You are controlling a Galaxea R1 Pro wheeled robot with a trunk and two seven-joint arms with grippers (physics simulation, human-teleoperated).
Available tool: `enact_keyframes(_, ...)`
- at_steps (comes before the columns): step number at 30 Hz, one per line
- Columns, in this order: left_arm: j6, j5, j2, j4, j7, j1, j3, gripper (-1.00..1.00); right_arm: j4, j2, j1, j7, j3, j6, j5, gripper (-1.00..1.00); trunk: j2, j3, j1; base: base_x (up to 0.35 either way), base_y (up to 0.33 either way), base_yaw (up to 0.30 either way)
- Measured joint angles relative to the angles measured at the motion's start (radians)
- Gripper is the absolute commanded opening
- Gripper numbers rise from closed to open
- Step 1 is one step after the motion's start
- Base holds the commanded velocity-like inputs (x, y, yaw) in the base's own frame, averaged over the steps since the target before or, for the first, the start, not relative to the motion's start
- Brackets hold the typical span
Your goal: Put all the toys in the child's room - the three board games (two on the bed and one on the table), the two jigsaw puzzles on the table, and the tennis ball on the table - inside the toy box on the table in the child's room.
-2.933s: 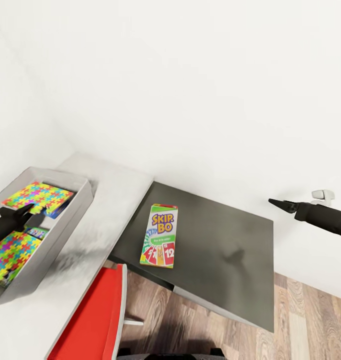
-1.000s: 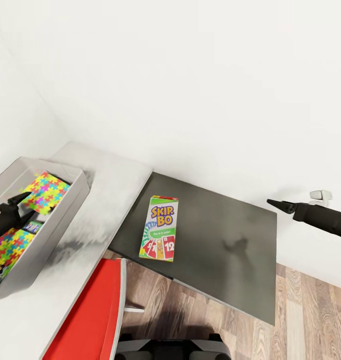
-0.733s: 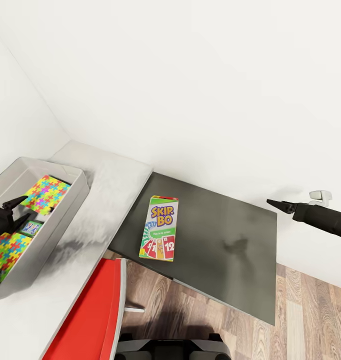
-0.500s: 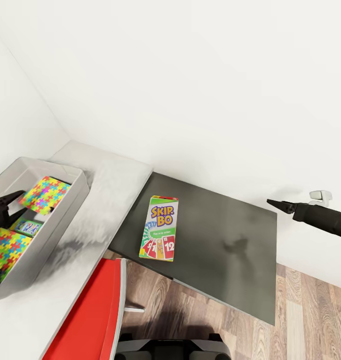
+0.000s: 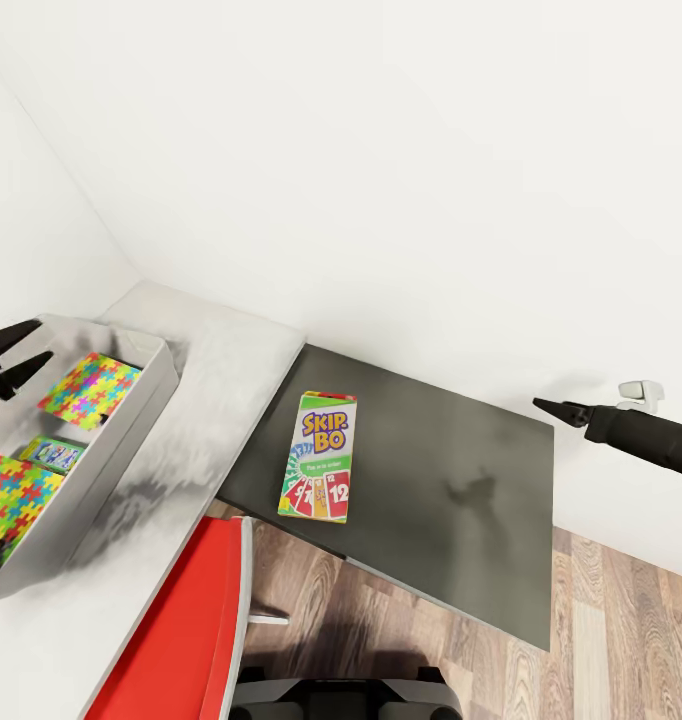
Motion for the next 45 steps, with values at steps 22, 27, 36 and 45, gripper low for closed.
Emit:
enact_keyframes(22,0.012,0.396,-0.319,-0.346,0.788,-0.320,-0.499,1.00,0.000,0.000,0.002,0.069,-0.007,-0.001,0.001,1.00,0.000,0.000,0.000,0.000,0.000,-0.047)
enact_keyframes(27,0.011,0.389,-0.434,-0.346,0.925,-0.338,-0.559,1.00,0.000,0.000,0.002,0.070,-0.007,0.002,0.001,1.00,0.000,0.000,0.000,0.000,0.000,-0.271)
enact_keyframes(36,0.012,0.387,-0.523,-0.346,1.056,-0.329,-0.622,1.00,0.000,-0.003,0.002,0.069,-0.011,0.006,0.002,1.00,0.000,0.000,0.000,0.000,0.000,-0.289)
enact_keyframes(45,-0.005,0.265,-0.510,-0.345,1.080,-0.135,-0.660,1.00,0.002,-0.001,0.029,0.063,-0.010,0.001,0.005,1.00,0.000,0.000,0.000,0.000,0.000,-0.233)
